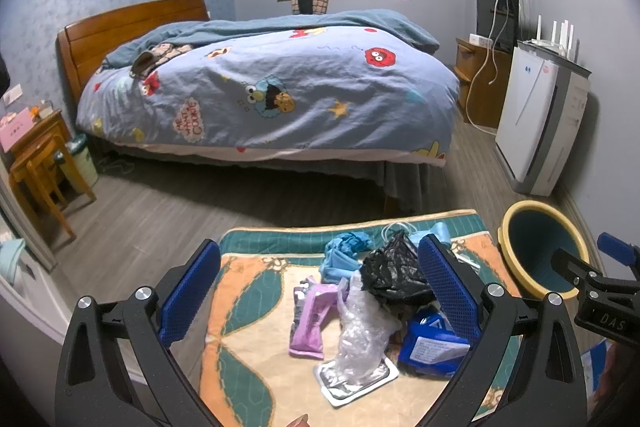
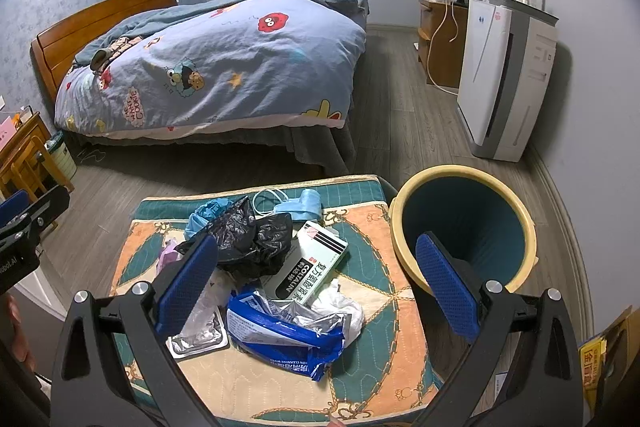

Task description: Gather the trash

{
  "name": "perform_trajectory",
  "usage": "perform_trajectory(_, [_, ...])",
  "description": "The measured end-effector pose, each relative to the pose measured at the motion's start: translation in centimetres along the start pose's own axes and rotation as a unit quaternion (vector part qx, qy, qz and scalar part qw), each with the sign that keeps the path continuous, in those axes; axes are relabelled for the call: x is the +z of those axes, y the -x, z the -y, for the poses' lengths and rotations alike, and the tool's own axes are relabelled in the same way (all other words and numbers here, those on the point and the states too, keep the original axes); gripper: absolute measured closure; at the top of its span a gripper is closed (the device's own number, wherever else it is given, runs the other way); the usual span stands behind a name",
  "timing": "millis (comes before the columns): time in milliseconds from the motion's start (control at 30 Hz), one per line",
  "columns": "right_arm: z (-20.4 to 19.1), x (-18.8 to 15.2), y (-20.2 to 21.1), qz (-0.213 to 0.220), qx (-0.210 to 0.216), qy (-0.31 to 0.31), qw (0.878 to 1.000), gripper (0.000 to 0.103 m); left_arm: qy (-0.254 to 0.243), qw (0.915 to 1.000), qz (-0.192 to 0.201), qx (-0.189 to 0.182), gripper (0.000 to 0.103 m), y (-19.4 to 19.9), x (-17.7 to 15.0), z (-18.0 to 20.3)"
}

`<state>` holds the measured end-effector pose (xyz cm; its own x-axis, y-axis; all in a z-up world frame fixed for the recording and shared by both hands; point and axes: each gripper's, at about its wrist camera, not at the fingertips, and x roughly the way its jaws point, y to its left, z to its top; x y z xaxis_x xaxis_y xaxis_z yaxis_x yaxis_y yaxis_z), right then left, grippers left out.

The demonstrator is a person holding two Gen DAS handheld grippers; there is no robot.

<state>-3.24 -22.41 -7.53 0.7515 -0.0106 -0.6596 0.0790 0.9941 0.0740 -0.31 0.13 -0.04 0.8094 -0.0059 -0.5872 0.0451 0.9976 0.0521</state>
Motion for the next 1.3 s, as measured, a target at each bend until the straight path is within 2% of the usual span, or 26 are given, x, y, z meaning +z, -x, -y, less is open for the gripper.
perform_trajectory(1300, [0.2, -0.3, -0.4, -0.006, -0.002, -0.002, 1.0, 0.005, -0.001, 1.0, -0.004, 0.0, 0.005, -0.1, -0.8, 0.5])
